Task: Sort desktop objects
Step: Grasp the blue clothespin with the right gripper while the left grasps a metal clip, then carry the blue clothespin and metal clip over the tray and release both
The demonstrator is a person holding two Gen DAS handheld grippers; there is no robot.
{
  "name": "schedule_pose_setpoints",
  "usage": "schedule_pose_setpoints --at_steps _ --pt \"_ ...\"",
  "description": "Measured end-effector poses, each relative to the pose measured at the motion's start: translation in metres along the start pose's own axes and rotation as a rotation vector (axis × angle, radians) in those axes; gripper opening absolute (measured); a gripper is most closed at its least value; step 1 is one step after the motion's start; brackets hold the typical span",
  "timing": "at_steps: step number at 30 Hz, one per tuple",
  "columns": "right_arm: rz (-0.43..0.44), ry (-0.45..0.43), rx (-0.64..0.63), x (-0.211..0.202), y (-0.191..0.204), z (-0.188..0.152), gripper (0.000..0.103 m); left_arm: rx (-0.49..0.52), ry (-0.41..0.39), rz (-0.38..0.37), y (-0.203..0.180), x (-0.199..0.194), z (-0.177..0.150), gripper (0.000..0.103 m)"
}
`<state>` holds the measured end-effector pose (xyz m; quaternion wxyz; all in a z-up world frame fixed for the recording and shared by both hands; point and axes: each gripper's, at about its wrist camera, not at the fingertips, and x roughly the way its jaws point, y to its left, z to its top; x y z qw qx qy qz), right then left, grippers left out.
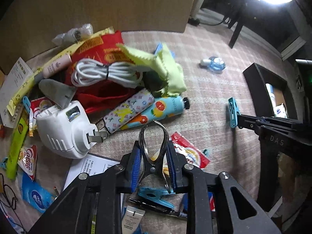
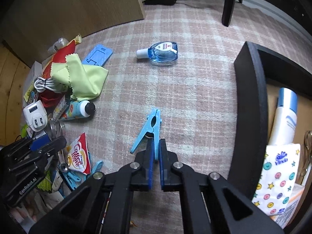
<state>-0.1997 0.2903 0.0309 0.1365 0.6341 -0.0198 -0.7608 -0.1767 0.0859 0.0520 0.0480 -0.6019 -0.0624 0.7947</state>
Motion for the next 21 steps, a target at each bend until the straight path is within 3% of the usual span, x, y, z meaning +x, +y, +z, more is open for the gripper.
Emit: schedule_pose_setpoints --at_steps 12,21 --pt "0.017 -0.094 0.014 -0.061 -0.036 -0.033 0.005 0.118 -0.059 -0.054 -0.067 -0.031 0.011 0.023" --pt "-0.026 -0.160 0.087 -0.105 -0.113 -0.063 0.005 0.269 -0.052 -0.143 -0.173 -0.040 -0.005 0.023"
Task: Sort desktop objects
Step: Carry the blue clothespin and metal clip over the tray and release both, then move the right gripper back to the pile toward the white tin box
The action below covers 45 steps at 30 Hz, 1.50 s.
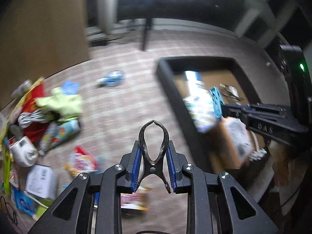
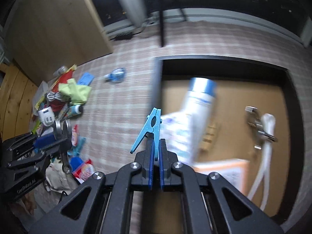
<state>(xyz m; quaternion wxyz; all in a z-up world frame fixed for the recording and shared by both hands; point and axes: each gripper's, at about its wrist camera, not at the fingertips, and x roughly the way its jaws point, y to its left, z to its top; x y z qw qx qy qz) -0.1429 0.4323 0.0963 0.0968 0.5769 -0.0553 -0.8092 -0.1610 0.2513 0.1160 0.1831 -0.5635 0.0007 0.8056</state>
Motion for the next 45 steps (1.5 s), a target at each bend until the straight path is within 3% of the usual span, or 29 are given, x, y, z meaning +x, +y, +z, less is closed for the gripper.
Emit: schedule_pose_setpoints --at_steps 5,9,19,21,23,25,30,34,39,45 --pt "-0.034 -0.014 0.057 -0.020 -0.053 -0.021 0.005 0.101 0.032 -0.058 -0.072 0.016 -0.009 0.023" --pt "-0.065 -0.001 0.094 -0.026 -0.091 -0.040 0.005 0.151 0.067 -0.063 -0.113 0.034 -0.020 0.023" --pt "-0.103 0.024 0.158 -0.029 -0.149 -0.080 0.005 0.154 0.107 -0.001 -0.140 0.063 -0.036 0.024" --pt "-0.103 0.026 0.149 -0.028 -0.148 -0.080 0.006 0.142 0.102 0.014 -0.142 0.062 -0.037 0.042" --pt "-0.117 0.026 0.144 -0.029 -0.146 -0.080 0.015 0.138 0.081 0.014 -0.143 0.056 -0.038 0.048" --pt "-0.117 0.008 0.139 -0.032 -0.142 -0.078 0.030 0.132 0.070 0.018 -0.138 0.051 -0.039 0.048" --pt "-0.105 -0.032 0.110 -0.042 -0.120 -0.073 0.033 0.101 0.035 0.045 -0.115 0.031 -0.041 0.048" --pt "-0.082 -0.053 0.066 -0.041 -0.092 -0.066 0.044 0.059 0.009 0.071 -0.083 0.015 -0.043 0.048" --pt "-0.052 -0.061 -0.018 -0.036 -0.040 -0.059 0.054 -0.016 -0.020 0.112 -0.025 -0.011 -0.055 0.048" --pt "0.036 -0.037 -0.088 -0.019 0.032 -0.047 0.055 -0.140 -0.035 0.155 0.063 -0.039 -0.077 0.048"
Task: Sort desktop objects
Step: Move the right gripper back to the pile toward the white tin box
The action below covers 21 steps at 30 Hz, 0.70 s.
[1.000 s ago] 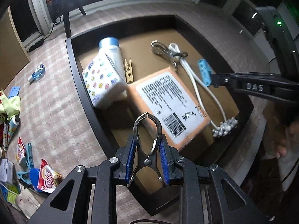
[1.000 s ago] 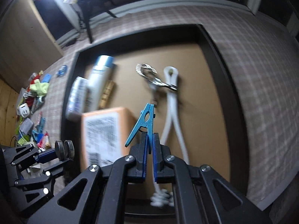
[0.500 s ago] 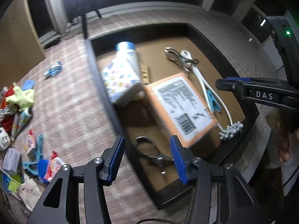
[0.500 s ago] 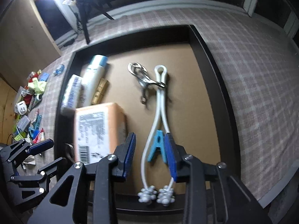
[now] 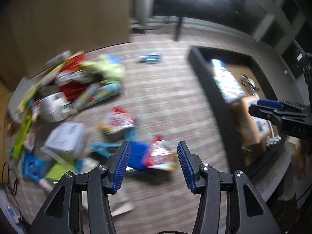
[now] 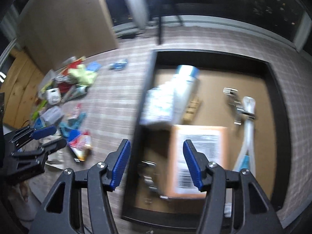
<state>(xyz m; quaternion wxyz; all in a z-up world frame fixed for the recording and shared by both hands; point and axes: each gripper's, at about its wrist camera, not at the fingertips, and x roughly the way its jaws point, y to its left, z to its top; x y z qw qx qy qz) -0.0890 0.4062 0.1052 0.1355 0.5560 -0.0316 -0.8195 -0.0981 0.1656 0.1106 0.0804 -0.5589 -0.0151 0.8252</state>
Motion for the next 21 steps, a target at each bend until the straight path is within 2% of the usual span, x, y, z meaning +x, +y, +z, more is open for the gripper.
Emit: schedule_pose_setpoints --at_steps 7,10,15,21 --pt "0.076 0.041 -0.045 0.031 0.083 0.018 0.055 -0.099 -0.011 0.041 0.096 -0.016 -0.004 0.048" --pt "0.091 0.058 -0.068 0.044 0.117 0.025 0.055 -0.127 0.003 0.029 0.126 -0.012 -0.003 0.048" --pt "0.144 0.107 -0.043 0.067 0.158 0.036 0.055 -0.180 0.042 -0.016 0.160 0.005 0.000 0.048" --pt "0.216 0.187 0.057 0.104 0.189 0.046 0.054 -0.198 0.078 -0.066 0.178 0.029 0.007 0.048"
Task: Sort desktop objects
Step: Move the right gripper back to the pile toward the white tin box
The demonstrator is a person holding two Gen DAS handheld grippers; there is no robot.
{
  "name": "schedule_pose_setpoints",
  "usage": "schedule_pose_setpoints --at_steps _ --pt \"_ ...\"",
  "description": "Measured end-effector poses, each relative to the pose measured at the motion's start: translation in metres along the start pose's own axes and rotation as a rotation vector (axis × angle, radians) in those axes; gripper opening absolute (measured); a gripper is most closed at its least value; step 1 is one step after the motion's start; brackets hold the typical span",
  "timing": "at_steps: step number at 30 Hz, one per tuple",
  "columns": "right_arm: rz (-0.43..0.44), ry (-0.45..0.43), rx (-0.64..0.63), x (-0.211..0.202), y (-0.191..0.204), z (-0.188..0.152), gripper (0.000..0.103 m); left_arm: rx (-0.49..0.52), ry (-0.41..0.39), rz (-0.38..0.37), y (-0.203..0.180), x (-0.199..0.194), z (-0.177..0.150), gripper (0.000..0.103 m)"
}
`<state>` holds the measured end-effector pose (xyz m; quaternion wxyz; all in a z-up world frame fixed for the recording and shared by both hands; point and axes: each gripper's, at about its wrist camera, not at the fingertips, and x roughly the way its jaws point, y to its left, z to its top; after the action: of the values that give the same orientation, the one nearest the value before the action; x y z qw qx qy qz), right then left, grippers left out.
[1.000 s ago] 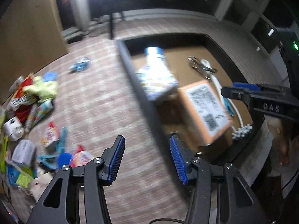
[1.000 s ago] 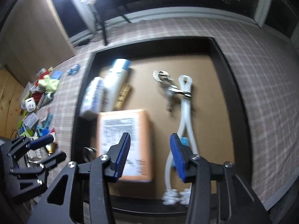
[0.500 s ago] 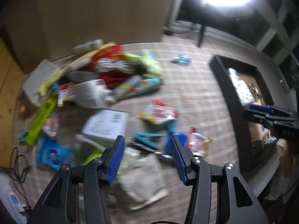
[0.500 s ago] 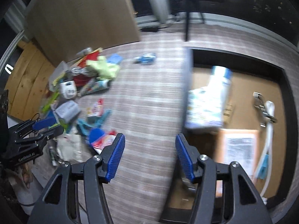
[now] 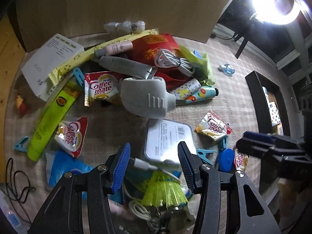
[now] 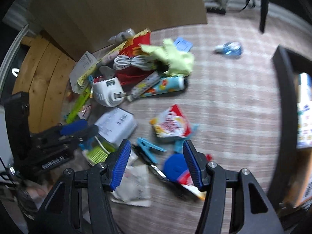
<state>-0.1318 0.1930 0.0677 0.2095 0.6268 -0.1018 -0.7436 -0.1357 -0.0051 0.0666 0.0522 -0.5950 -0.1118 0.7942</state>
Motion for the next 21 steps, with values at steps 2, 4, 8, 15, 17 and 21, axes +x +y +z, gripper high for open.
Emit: schedule_pose_setpoints --at_steps 2,4,8,15,17,21 --pt "0.013 0.021 0.037 0.015 0.005 0.003 0.052 0.005 0.013 -0.013 0.003 0.007 0.003 0.048" --pt "0.016 0.048 0.064 0.030 0.008 0.005 0.045 0.012 0.025 -0.023 0.005 0.012 0.004 0.048" --pt "0.012 0.077 0.102 0.049 0.012 0.007 0.043 0.027 0.034 -0.059 0.006 0.017 0.006 0.048" --pt "0.029 0.095 0.155 0.065 0.018 0.012 0.042 0.040 0.048 -0.104 0.011 0.020 0.011 0.048" --pt "0.042 0.103 0.173 0.069 0.018 0.015 0.042 0.038 0.053 -0.120 0.011 0.023 0.012 0.049" --pt "0.094 0.128 0.221 0.077 0.017 0.017 0.042 0.045 0.056 -0.134 0.007 0.026 0.011 0.050"
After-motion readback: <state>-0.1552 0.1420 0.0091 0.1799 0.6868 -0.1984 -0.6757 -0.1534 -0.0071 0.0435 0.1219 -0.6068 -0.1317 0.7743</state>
